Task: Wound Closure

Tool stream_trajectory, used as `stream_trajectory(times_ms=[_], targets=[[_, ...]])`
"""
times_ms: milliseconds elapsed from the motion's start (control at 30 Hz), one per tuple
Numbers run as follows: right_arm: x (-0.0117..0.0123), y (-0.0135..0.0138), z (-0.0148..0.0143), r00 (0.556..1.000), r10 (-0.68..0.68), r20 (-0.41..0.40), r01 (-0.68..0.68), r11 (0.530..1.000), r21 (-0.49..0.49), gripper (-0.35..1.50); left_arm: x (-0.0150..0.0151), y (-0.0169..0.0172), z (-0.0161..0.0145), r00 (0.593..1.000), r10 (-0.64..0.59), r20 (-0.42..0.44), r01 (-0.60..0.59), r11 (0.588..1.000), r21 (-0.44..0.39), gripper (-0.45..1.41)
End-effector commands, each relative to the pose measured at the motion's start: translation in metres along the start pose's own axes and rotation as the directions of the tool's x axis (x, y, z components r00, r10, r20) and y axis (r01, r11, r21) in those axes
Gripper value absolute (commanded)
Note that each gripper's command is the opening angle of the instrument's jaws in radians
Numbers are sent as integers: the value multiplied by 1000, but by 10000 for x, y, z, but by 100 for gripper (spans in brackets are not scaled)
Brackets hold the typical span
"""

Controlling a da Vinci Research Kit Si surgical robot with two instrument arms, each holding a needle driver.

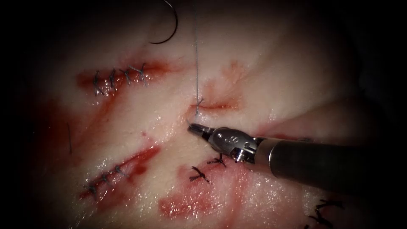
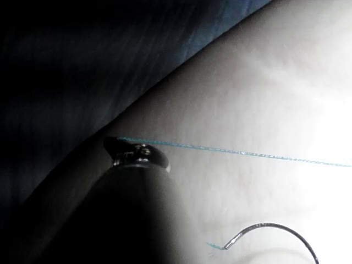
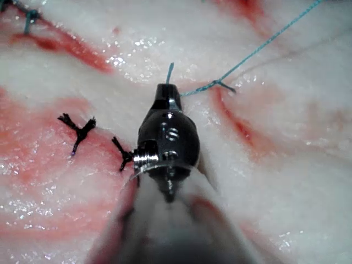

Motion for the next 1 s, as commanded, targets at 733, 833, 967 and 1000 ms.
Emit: stream_trajectory(times_ms=[733,833,967,1000], targets=[[-10,-29,14,996,75,40,-78,994,75,-35,13,14,14,1000,9,3,-9,999,-32,-45],[-11,-30,17,996,74,39,-77,994,72,-35,13,22,3,999,15,29,-14,999,-46,-45],[-9,-22,18,997,79,27,-80,996,35,-35,18,39,-26,999,12,51,-9,998,-59,-45],[-9,-20,19,997,81,20,-81,997,17,-35,19,45,-37,998,7,57,-4,998,-65,-45]])
